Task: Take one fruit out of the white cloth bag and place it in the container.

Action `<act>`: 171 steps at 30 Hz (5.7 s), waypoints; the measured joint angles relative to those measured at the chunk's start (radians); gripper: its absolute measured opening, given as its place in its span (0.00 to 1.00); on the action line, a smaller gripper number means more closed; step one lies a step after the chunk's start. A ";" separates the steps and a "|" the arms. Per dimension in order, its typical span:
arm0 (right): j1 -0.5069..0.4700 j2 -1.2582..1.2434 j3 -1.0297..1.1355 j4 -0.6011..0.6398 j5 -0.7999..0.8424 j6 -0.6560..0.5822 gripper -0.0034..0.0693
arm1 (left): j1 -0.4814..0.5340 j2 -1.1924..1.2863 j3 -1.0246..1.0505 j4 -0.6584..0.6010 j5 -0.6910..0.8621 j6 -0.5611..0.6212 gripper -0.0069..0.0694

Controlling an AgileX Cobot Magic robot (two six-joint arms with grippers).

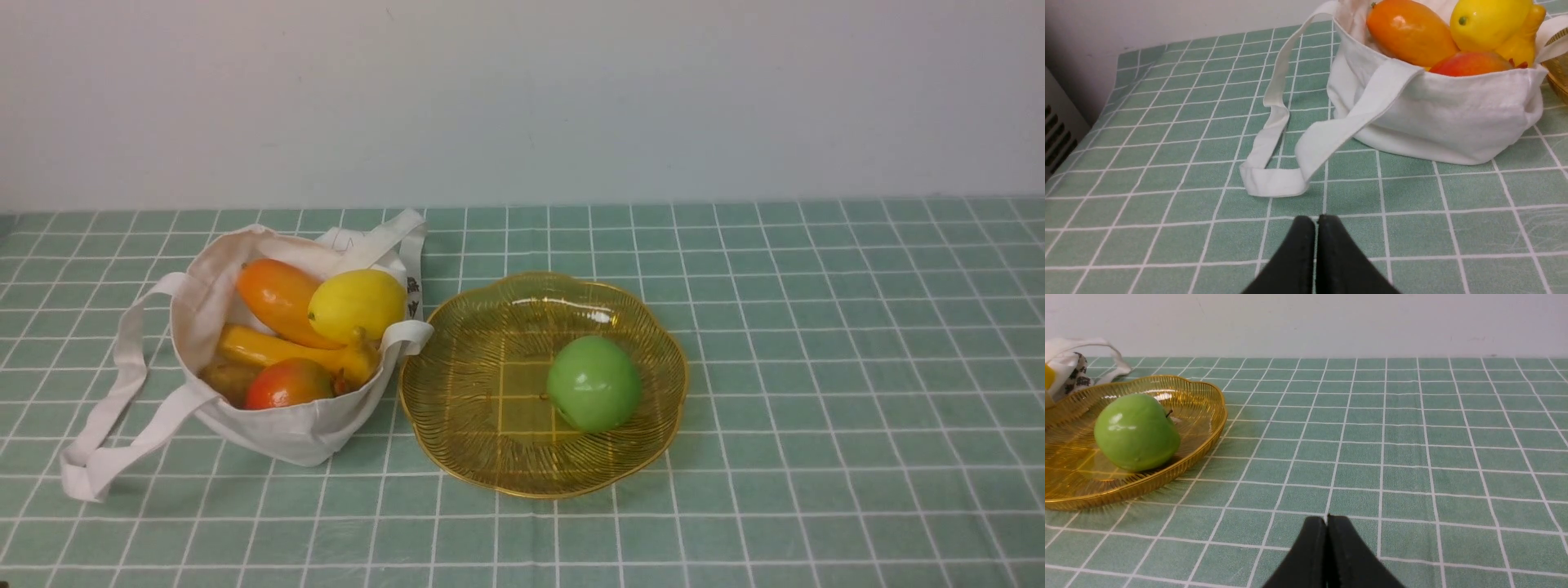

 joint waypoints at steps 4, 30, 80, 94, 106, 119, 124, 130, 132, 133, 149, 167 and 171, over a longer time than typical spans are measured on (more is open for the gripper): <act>0.000 0.000 0.000 0.000 0.000 0.000 0.03 | 0.000 0.000 0.000 -0.143 -0.009 -0.133 0.08; 0.000 0.000 0.000 0.000 0.000 0.000 0.03 | 0.000 0.000 0.001 -0.845 0.010 -0.570 0.08; 0.000 0.000 0.000 0.000 0.000 0.000 0.03 | -0.198 1.847 -1.684 -0.437 0.683 0.346 0.94; 0.000 0.000 0.000 0.000 0.000 0.000 0.03 | -0.198 2.056 -1.748 -0.362 0.627 0.282 0.99; 0.000 0.000 0.000 0.000 0.000 0.000 0.03 | -0.198 2.109 -1.748 -0.356 0.522 0.280 0.83; 0.000 0.000 0.000 0.000 0.000 0.000 0.03 | -0.198 2.094 -1.790 -0.289 0.645 0.255 0.81; 0.000 0.000 0.000 0.000 0.000 0.000 0.03 | -0.199 2.002 -1.917 -0.307 0.743 0.239 0.81; 0.000 0.000 0.000 0.000 0.000 0.000 0.03 | -0.235 1.897 -1.975 -0.446 0.829 0.218 0.81; 0.000 0.000 0.000 0.000 0.000 0.000 0.03 | -0.285 1.889 -1.969 -0.510 0.839 0.224 0.81; 0.000 0.000 0.000 0.000 0.000 0.000 0.03 | -0.312 1.898 -1.953 -0.531 0.830 0.225 0.81; 0.000 0.000 0.000 0.000 0.000 0.000 0.03 | -0.503 2.130 -1.882 -0.533 0.739 0.221 0.83; 0.000 0.000 0.000 0.000 0.000 0.000 0.03 | -0.504 2.115 -2.033 -0.467 0.810 0.213 0.82; 0.000 0.000 0.000 0.000 0.000 0.000 0.03 | -0.504 2.051 -2.192 -0.389 0.843 0.194 0.40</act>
